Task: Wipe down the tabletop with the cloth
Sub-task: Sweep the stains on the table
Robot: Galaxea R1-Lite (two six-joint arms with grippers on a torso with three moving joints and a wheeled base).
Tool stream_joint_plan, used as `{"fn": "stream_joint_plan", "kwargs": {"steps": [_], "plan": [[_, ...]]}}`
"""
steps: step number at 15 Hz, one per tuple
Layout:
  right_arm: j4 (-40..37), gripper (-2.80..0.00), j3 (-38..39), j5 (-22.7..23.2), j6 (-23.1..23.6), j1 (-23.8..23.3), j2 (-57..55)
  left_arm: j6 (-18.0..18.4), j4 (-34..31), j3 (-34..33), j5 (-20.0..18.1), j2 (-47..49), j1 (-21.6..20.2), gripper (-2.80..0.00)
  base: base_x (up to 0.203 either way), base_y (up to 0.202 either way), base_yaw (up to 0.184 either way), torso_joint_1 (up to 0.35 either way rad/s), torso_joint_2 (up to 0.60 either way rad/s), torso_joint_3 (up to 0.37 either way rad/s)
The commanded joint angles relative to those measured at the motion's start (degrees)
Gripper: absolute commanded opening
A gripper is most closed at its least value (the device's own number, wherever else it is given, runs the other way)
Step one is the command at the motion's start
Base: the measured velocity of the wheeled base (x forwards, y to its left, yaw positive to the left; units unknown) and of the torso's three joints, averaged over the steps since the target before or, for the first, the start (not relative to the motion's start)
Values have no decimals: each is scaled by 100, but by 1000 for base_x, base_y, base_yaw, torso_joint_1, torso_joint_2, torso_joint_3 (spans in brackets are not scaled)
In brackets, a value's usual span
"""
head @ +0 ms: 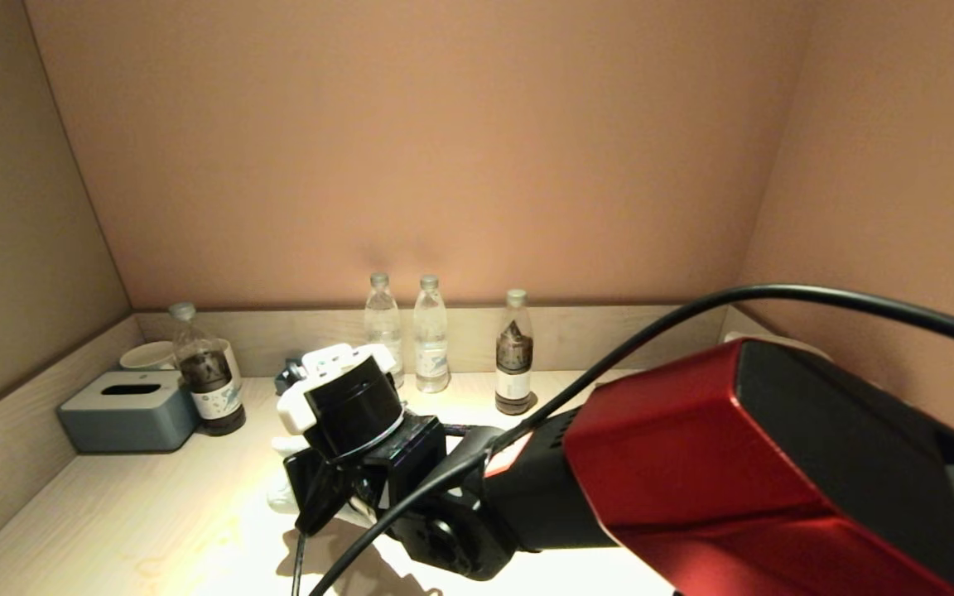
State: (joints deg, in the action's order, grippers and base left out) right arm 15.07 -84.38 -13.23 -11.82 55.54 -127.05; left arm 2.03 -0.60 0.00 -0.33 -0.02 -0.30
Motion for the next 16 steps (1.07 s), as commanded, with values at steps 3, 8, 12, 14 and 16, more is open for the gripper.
{"fn": "stream_joint_plan", "kwargs": {"steps": [3,8,12,14,16], "plan": [[18,-280,-313,-4,154,34,-471,-1,-2,0,-2,2,-5,-280,0,0,0,0,0,0],[-392,-280,-1942,-4,278,152,-1410,-1,-2,0,-2,2,-5,-280,0,0,0,0,0,0],[-830,-280,-2664,-4,466,402,-1909,-1,-2,0,-2,2,-5,-280,0,0,0,0,0,0],[-830,-280,-2663,-4,486,437,-1934,-1,-2,0,-2,2,-5,-280,0,0,0,0,0,0],[-821,-280,-2671,-4,541,544,-2025,-1,-2,0,-2,2,-5,-280,0,0,0,0,0,0]]}}
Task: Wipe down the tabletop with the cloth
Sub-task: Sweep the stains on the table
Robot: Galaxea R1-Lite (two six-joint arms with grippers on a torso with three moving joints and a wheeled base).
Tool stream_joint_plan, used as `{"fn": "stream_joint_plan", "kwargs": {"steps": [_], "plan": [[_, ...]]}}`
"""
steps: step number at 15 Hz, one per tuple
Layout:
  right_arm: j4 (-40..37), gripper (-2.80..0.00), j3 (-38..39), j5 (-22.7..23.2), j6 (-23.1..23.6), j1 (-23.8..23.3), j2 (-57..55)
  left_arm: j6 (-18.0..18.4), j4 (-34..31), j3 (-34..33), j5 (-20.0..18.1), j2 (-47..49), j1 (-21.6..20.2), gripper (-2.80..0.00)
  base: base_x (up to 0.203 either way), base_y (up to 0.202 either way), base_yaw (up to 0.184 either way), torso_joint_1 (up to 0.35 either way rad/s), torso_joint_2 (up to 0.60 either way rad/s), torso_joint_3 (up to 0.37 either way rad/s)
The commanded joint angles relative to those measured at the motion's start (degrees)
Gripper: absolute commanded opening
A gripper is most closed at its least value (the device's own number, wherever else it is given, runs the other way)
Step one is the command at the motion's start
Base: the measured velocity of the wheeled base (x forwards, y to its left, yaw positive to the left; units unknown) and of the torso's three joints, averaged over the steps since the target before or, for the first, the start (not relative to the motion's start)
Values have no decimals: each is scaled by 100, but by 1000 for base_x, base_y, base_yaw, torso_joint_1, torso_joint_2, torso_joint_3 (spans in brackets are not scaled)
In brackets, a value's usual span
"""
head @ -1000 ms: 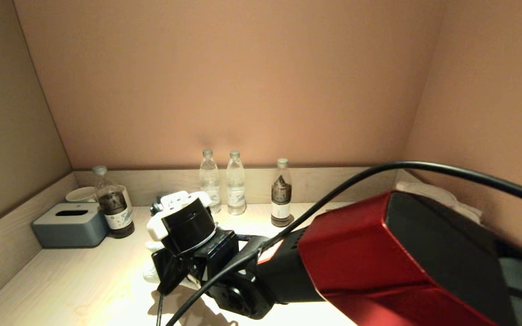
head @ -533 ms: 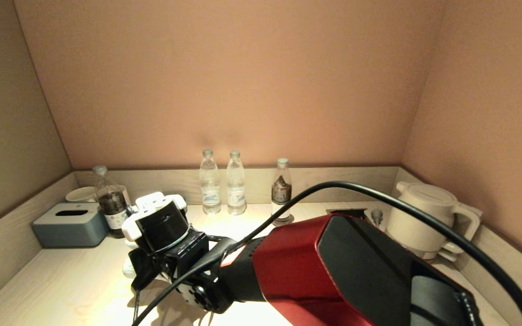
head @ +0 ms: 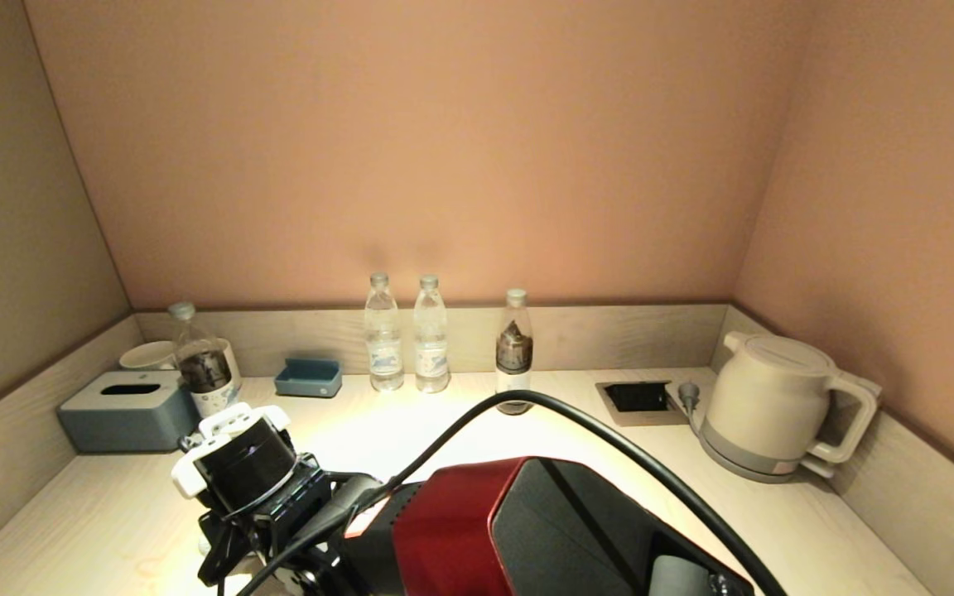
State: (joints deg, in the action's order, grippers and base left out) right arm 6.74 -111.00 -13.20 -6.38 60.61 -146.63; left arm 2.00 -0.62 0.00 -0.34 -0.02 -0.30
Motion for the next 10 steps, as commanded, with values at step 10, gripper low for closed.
{"fn": "stream_joint_plan", "kwargs": {"steps": [10], "plan": [[-24,-280,5,-22,-16,0,-213,2,1,0,-1,2,-5,-280,0,0,0,0,0,0]]}}
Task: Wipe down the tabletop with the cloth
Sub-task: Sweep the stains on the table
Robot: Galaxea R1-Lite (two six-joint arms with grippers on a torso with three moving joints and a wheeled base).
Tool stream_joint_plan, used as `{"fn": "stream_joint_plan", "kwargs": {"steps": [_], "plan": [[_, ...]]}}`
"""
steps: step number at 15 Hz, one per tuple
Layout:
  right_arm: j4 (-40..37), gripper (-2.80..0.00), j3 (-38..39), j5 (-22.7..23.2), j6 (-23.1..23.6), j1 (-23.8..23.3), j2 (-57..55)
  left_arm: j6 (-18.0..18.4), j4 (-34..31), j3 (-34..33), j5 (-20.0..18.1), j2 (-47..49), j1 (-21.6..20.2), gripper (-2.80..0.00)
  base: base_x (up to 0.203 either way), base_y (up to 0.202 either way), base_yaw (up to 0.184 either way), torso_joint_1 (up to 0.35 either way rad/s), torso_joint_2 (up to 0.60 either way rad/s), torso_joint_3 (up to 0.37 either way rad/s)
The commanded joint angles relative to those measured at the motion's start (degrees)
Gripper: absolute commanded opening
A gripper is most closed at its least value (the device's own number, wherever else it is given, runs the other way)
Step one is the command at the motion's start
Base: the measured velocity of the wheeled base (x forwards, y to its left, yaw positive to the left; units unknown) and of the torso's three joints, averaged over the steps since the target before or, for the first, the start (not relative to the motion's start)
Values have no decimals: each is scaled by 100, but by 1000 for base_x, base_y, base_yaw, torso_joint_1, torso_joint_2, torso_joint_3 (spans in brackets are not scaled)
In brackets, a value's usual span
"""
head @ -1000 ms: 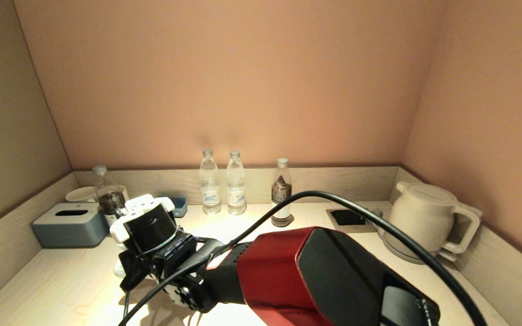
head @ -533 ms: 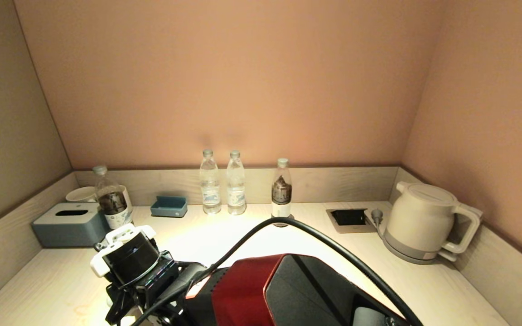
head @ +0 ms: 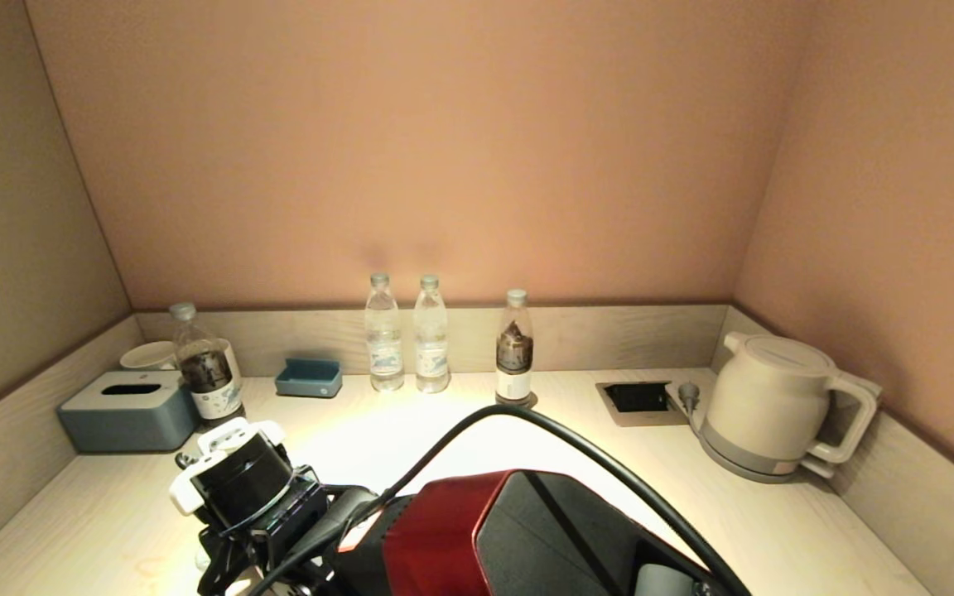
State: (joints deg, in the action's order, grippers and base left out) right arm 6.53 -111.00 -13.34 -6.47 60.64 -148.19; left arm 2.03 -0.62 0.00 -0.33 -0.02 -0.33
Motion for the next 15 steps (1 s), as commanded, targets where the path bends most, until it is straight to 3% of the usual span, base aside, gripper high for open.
{"fn": "stream_joint_plan", "kwargs": {"steps": [1,3,8,15], "plan": [[-38,-280,8,-20,-12,-17,-96,-1,1,0,-2,2,-2,-280,0,0,0,0,0,0],[-55,-280,8,-239,14,-87,-166,-1,1,0,-2,2,-2,-280,0,0,0,0,0,0],[-250,-280,25,-248,-2,-317,-228,-1,1,0,-2,2,-2,-280,0,0,0,0,0,0],[-293,-280,34,-336,-21,-1001,-316,-1,1,0,-2,2,-2,-280,0,0,0,0,0,0]]}}
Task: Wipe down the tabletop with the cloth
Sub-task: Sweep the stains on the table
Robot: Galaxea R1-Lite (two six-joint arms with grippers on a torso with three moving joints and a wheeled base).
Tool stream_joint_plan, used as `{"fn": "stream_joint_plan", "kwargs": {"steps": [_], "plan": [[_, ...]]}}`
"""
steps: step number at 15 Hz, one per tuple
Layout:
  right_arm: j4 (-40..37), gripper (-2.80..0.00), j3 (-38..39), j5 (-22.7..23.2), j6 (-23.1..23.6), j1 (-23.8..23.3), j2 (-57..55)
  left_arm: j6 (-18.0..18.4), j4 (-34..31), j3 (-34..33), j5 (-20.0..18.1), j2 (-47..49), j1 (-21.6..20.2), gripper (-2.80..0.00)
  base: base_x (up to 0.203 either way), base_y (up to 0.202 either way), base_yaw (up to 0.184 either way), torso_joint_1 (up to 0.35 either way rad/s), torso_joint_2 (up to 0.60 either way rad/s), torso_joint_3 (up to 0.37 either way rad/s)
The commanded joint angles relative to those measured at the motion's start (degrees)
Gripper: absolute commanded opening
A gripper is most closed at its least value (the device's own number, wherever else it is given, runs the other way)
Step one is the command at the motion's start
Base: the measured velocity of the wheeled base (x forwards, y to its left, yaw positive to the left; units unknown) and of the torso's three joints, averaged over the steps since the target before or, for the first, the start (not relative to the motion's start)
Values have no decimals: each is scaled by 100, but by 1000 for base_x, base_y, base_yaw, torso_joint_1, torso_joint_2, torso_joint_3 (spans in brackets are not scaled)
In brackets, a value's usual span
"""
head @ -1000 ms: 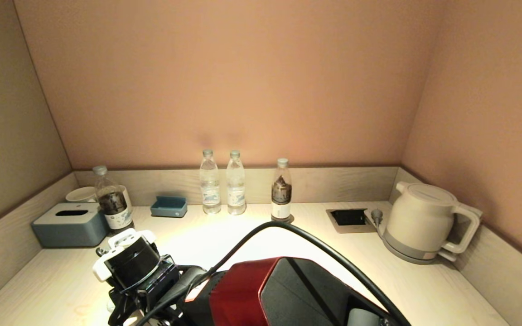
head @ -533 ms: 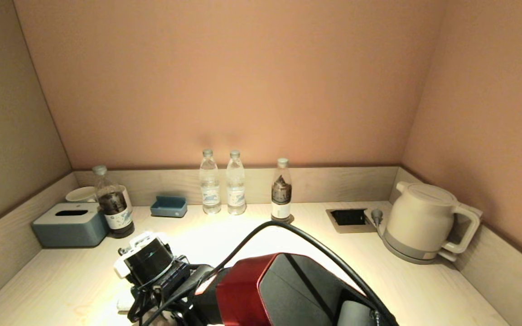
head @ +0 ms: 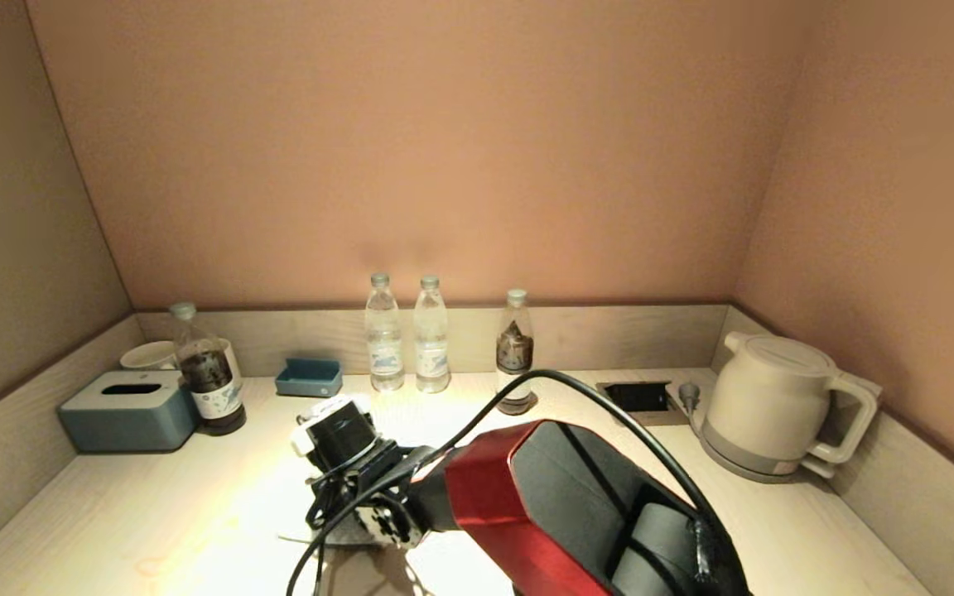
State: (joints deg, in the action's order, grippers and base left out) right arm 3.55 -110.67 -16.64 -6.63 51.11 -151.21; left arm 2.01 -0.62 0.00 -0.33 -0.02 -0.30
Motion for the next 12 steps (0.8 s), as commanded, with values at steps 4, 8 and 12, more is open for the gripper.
{"fn": "stream_joint_plan", "kwargs": {"steps": [4,8,12], "plan": [[5,-280,-8,-6,13,-53,-26,1,1,0,-2,2,-5,-280,0,0,0,0,0,0],[-4,-280,1,3,11,158,-35,1,1,0,-2,2,-5,-280,0,0,0,0,0,0],[24,-280,0,23,22,519,15,1,1,0,-2,2,-5,-280,0,0,0,0,0,0]]}}
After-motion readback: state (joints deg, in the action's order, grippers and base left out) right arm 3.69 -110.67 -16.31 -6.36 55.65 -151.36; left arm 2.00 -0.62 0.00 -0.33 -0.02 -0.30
